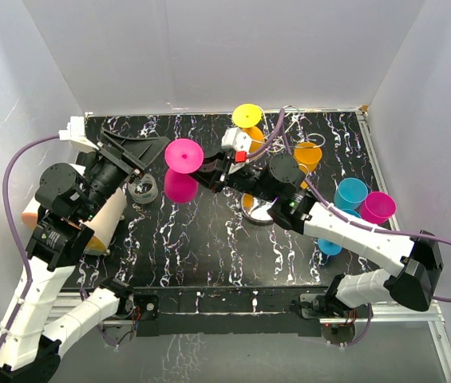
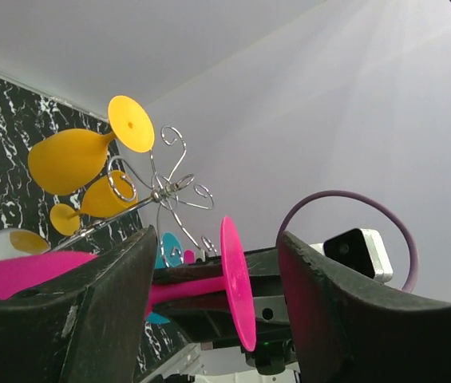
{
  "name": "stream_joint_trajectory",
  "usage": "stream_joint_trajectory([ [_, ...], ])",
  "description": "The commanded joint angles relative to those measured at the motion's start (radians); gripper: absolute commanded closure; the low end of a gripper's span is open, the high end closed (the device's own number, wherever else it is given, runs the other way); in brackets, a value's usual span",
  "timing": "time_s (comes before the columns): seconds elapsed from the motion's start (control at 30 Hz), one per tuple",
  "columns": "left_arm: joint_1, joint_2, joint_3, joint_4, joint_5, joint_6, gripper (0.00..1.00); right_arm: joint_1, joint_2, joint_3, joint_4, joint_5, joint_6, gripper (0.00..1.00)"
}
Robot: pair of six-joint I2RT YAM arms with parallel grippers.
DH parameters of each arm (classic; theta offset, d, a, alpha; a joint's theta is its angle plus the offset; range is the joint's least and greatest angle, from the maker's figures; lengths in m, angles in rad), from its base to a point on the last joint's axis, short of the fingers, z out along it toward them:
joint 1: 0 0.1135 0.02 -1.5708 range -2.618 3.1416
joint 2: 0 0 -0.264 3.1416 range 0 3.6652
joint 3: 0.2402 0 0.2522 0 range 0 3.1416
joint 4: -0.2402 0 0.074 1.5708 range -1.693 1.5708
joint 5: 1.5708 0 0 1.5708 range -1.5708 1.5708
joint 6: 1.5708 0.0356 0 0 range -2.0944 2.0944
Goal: Place the wine glass upside down on the wine glass rack
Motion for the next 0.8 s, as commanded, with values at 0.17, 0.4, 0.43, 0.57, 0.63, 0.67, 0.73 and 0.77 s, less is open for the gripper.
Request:
stream_joint_trajectory([
  [0.17, 0.001, -0.015, 0.016, -0.089, 0.018, -0.025, 0.58, -0.001, 0.011, 0.072, 0.024, 0.021, -0.074, 1.00],
  [0.4, 0.002, -0.019, 0.004, -0.104, 0.037, -0.041, 0.71, -0.001, 0.039, 0.097, 0.024, -0.007, -0.072, 1.00],
  [0.43, 0.002, -0.021, 0.004, -0.106, 0.039, -0.041, 0.76, -0.001, 0.042, 0.099, 0.024, -0.009, -0.072, 1.00],
  [0.57, 0.001, -0.024, 0.006, -0.122, 0.040, -0.041, 0.89, -0.001, 0.056, 0.108, 0.018, -0.031, -0.068, 1.00],
  [0.63, 0.001, -0.026, 0.002, -0.123, 0.052, -0.041, 0.90, -0.002, 0.065, 0.123, -0.002, -0.066, -0.070, 1.00],
  [0.67, 0.001, -0.025, 0.004, -0.124, 0.058, -0.037, 0.92, -0.001, 0.072, 0.138, -0.024, -0.086, -0.069, 1.00],
  [0.73, 0.001, -0.014, 0.031, -0.148, 0.062, -0.017, 0.98, -0.001, 0.090, 0.172, -0.065, -0.113, -0.067, 1.00],
  [0.77, 0.002, -0.007, 0.052, -0.166, 0.061, -0.001, 1.00, 0.000, 0.098, 0.182, -0.073, -0.119, -0.064, 1.00],
])
